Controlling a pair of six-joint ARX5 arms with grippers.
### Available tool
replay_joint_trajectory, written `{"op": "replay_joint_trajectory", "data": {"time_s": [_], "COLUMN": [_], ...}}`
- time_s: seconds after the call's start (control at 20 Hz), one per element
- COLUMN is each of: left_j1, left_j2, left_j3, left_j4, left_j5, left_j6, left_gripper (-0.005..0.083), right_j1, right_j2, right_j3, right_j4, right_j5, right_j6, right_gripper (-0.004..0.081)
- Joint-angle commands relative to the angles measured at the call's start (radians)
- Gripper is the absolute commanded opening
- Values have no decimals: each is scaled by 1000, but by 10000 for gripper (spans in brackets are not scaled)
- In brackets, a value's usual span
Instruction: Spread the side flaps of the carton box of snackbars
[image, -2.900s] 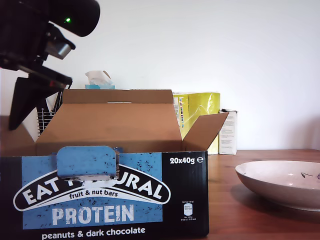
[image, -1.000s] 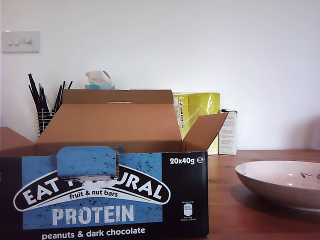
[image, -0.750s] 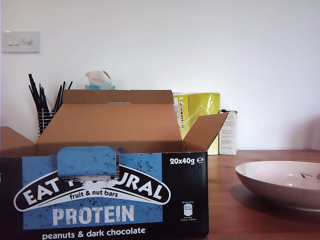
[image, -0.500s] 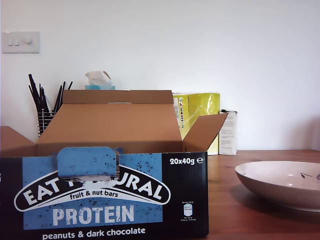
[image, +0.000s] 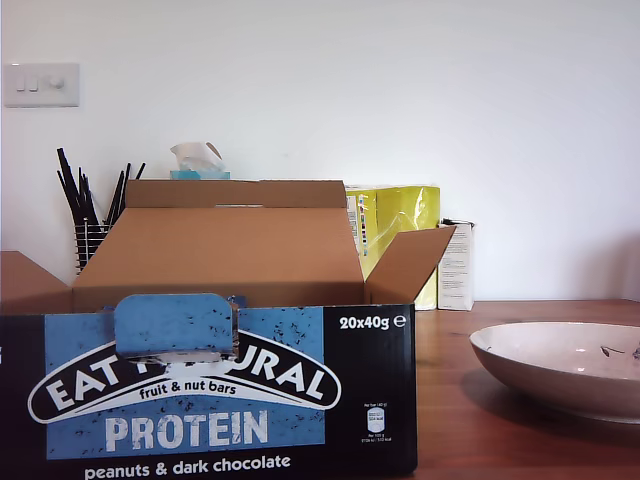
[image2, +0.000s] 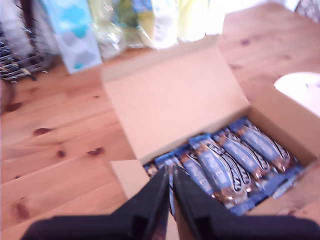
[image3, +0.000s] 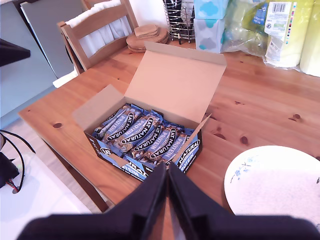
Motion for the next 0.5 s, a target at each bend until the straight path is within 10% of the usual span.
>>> {"op": "replay_joint_trajectory", "data": {"time_s": [0.0,0.25,0.45], "left_j1": [-2,68,227], "left_j2": [16,98,155], "left_j3": [-12,-65,-65], "left_j4": [63,254,409], "left_j5": [2,9,201], "left_j6": [31,176,172], "left_gripper": [-21,-22,-22], "right_j1": [3,3,3], "right_j2": [-2,-2,-2], "right_j3": [-6,-6,-6], "right_j4": [23,36,36], "right_j5": [26,45,44], "right_j6": [2,-26,-29], "right_gripper": [-13,-13,-13]}}
